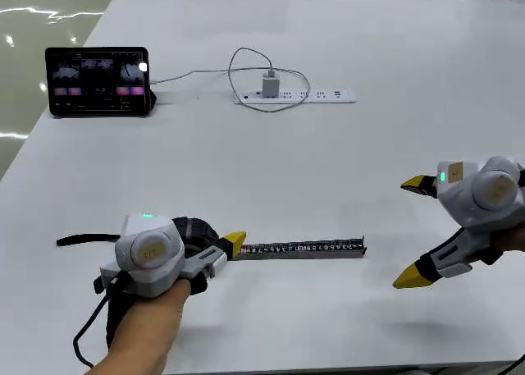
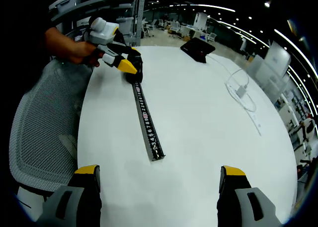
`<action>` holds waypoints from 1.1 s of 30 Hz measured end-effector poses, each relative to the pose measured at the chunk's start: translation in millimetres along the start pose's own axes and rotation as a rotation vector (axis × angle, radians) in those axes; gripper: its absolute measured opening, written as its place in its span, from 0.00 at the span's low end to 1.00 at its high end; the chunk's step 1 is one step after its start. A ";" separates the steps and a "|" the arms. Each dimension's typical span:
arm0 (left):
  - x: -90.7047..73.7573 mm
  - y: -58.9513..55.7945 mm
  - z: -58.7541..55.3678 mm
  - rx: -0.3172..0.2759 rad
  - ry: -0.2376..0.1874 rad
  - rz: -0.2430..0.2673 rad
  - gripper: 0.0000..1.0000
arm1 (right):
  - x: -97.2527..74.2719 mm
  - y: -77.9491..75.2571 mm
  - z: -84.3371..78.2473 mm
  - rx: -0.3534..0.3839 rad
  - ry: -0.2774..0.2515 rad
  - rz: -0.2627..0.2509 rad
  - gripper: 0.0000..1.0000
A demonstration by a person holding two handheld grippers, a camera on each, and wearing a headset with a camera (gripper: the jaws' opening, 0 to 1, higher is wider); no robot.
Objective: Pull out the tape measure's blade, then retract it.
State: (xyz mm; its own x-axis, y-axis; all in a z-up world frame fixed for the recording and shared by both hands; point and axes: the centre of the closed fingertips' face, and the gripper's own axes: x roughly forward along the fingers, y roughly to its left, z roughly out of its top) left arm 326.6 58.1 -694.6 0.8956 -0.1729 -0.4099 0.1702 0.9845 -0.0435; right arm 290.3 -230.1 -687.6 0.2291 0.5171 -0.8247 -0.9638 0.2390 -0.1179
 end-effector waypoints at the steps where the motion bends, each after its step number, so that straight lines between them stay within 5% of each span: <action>1: -0.9 0.0 -0.3 0.008 -0.012 -0.001 0.99 | 1.3 -0.2 0.3 -0.004 0.002 0.002 0.99; 12: 6.2 6.2 2.5 -0.011 -0.043 0.031 0.99 | 17.6 -5.2 5.9 -0.039 0.029 0.037 0.99; 16: 7.3 10.7 1.0 -0.127 -0.052 0.078 0.99 | 23.7 -10.4 4.6 -0.049 0.037 0.037 0.99; 20: 5.9 3.3 -7.1 -0.015 -0.056 0.057 0.99 | 31.4 -12.6 0.8 -0.044 0.057 0.052 0.99; 23: 6.0 8.8 -8.3 -0.027 -0.051 0.063 0.99 | 35.0 -13.2 -0.5 -0.048 0.064 0.060 0.99; 26: 8.2 13.4 -3.9 0.028 -0.070 0.071 0.99 | 38.4 -12.1 -0.4 -0.056 0.070 0.072 0.99; 33: 9.0 11.1 -8.3 0.029 -0.054 0.060 0.99 | 45.8 -8.8 -0.3 -0.079 0.080 0.098 0.99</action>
State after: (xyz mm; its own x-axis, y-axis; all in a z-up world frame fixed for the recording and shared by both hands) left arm 333.2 67.7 -706.3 0.9254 -0.1156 -0.3610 0.1263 0.9920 0.0061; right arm 309.2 -208.7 -724.5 0.1245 0.4668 -0.8755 -0.9895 0.1235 -0.0748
